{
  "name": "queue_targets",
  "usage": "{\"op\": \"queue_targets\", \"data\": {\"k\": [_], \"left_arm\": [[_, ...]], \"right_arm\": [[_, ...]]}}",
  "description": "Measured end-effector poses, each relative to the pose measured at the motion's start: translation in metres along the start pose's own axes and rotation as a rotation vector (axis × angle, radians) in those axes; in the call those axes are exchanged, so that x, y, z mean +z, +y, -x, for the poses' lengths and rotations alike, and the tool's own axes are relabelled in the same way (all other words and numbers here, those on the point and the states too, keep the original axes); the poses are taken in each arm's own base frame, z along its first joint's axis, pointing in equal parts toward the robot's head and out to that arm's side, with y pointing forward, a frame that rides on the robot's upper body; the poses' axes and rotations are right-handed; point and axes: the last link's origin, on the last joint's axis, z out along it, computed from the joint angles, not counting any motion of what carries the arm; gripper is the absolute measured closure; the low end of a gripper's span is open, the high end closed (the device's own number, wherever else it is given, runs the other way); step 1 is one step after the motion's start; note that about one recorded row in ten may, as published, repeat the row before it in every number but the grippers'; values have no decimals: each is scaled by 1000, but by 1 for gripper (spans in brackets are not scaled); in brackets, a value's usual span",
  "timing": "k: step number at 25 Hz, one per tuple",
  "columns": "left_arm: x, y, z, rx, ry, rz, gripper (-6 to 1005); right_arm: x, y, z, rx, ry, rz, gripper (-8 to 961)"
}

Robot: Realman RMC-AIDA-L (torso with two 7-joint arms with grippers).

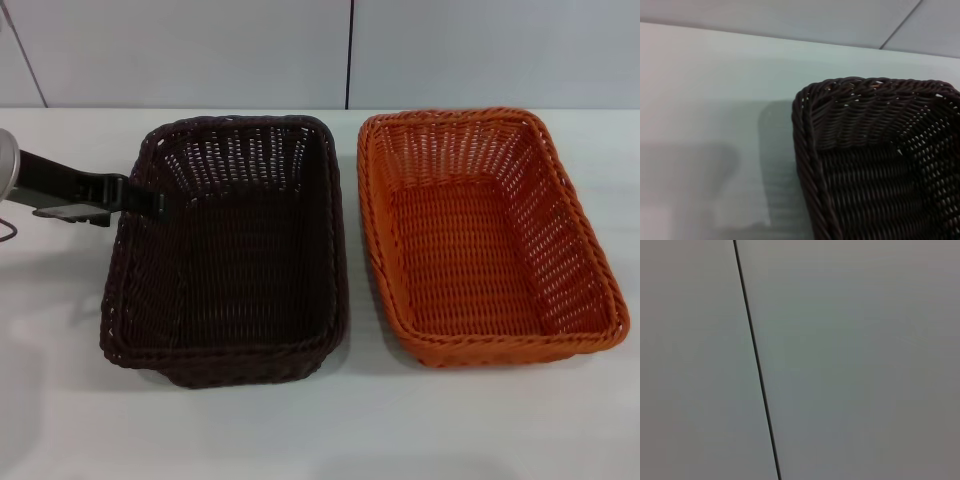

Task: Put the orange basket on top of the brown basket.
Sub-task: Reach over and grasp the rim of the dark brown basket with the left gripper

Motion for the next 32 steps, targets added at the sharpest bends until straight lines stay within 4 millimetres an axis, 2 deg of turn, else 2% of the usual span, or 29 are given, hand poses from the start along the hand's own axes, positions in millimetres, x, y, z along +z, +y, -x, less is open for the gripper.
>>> {"op": "queue_targets", "data": {"k": [5,14,20,31,32], "left_arm": [[5,-6,4,-3,-10,-20,192],[13,-4,8,18,-31,-21,197],[28,0,14,16,-72,-4,201],[31,2,15,-37,-84,-2,207],[30,2,15,-31,-84,-2,233]], "right_arm": [[-1,-1,-1,-1,3,-1,384],[-1,0,-1,1,3,0,384],[0,2,-1,2,2,2,384],[0,0,-1,0,7,-1,384],[0,-1,-1,0,8,-2,384]]}}
